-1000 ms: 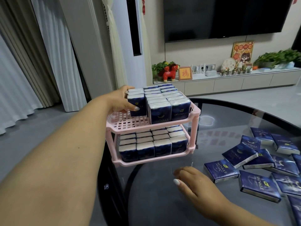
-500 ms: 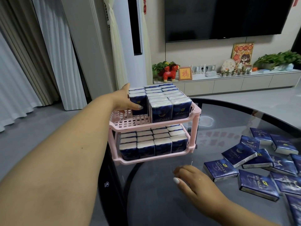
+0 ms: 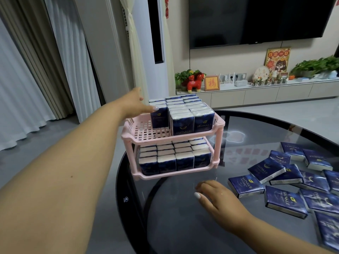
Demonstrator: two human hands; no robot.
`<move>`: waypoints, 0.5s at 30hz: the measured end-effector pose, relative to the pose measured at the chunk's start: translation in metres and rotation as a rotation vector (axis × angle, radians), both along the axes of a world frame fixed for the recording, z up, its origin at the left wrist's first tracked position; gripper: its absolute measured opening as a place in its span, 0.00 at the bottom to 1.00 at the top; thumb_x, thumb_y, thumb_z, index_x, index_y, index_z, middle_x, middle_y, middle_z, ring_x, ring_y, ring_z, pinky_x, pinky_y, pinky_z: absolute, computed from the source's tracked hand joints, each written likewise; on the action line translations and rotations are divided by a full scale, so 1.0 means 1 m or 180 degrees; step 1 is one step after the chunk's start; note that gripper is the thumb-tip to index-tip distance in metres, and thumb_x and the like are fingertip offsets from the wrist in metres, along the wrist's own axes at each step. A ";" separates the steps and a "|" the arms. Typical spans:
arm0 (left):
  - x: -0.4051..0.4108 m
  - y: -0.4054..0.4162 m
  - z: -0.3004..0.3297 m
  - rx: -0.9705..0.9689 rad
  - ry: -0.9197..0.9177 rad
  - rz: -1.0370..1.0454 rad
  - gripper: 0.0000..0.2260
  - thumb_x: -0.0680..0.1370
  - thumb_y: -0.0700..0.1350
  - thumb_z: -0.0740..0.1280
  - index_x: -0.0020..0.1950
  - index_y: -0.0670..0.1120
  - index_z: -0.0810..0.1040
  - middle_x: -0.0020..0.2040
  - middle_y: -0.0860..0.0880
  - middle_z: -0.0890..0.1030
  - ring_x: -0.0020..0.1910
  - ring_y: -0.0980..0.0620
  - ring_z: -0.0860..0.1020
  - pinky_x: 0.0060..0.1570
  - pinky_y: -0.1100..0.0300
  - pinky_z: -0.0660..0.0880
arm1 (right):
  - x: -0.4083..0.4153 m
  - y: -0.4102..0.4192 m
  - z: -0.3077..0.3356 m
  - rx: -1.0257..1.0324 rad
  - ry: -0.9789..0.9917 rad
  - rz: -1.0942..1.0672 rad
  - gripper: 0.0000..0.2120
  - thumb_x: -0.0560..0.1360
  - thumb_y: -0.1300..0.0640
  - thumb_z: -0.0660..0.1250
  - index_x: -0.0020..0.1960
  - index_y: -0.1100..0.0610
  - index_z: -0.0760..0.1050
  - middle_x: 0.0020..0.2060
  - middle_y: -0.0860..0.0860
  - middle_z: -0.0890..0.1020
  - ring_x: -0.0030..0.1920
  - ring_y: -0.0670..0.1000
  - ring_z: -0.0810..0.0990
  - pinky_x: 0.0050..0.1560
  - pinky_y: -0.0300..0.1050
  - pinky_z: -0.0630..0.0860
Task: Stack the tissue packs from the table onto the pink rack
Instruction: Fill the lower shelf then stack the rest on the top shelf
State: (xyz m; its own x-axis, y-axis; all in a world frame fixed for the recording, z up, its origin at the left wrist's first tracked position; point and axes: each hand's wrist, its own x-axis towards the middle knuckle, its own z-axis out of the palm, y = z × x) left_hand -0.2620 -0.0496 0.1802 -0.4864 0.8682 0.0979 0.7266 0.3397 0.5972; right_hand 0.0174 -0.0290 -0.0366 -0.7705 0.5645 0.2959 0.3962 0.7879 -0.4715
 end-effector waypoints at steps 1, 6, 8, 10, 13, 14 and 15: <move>0.006 -0.006 0.003 0.0097 0.0030 0.0012 0.43 0.74 0.52 0.73 0.79 0.47 0.50 0.75 0.47 0.67 0.66 0.43 0.73 0.60 0.51 0.71 | 0.000 -0.001 0.000 0.0005 -0.0020 0.0005 0.37 0.71 0.27 0.38 0.51 0.50 0.75 0.50 0.42 0.76 0.52 0.41 0.72 0.53 0.39 0.71; 0.048 -0.035 0.011 0.0888 0.0155 0.0139 0.29 0.76 0.53 0.71 0.73 0.49 0.65 0.66 0.50 0.74 0.60 0.51 0.74 0.51 0.60 0.69 | 0.000 -0.004 0.004 -0.0028 -0.0055 0.0014 0.37 0.71 0.27 0.39 0.52 0.52 0.75 0.50 0.45 0.76 0.51 0.43 0.72 0.52 0.41 0.71; 0.070 -0.047 0.008 0.1293 0.0169 0.0127 0.20 0.77 0.51 0.70 0.67 0.49 0.73 0.60 0.52 0.77 0.55 0.55 0.76 0.45 0.67 0.69 | 0.001 -0.007 0.005 0.0030 -0.0034 0.0000 0.32 0.73 0.31 0.42 0.50 0.53 0.74 0.48 0.45 0.75 0.49 0.44 0.71 0.50 0.42 0.71; 0.096 -0.060 -0.001 0.1645 0.0196 0.0091 0.11 0.78 0.49 0.69 0.59 0.49 0.78 0.54 0.53 0.80 0.50 0.58 0.77 0.41 0.71 0.68 | 0.004 -0.011 0.008 0.0122 0.0153 -0.0043 0.27 0.74 0.35 0.45 0.49 0.54 0.74 0.46 0.46 0.74 0.47 0.45 0.70 0.48 0.43 0.71; 0.135 -0.077 -0.023 0.1919 0.0137 -0.0021 0.03 0.78 0.46 0.68 0.50 0.50 0.79 0.47 0.56 0.79 0.44 0.63 0.76 0.39 0.76 0.68 | 0.017 -0.011 0.014 0.0260 0.0586 -0.0228 0.21 0.75 0.39 0.52 0.47 0.55 0.74 0.45 0.46 0.73 0.48 0.47 0.70 0.47 0.40 0.68; 0.145 -0.080 -0.035 0.1901 0.0073 -0.0058 0.02 0.77 0.45 0.68 0.48 0.51 0.80 0.46 0.57 0.79 0.44 0.63 0.76 0.40 0.76 0.69 | 0.024 -0.008 0.017 0.0249 0.0745 -0.0371 0.20 0.75 0.41 0.54 0.47 0.55 0.74 0.45 0.46 0.73 0.48 0.47 0.70 0.47 0.39 0.67; 0.154 -0.082 -0.047 0.1830 0.0004 -0.0092 0.01 0.77 0.44 0.69 0.47 0.51 0.80 0.46 0.56 0.78 0.44 0.62 0.76 0.41 0.76 0.69 | 0.033 -0.004 0.021 0.0268 0.0879 -0.0554 0.17 0.76 0.42 0.56 0.47 0.55 0.75 0.46 0.47 0.74 0.48 0.47 0.71 0.48 0.40 0.67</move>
State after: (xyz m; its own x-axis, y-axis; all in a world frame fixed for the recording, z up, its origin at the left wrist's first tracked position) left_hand -0.1081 -0.1312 0.1332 -0.4628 0.6883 0.5586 0.7315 -0.0594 0.6792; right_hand 0.0499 -0.0327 -0.0151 -0.5489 0.6453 0.5314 0.3945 0.7604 -0.5159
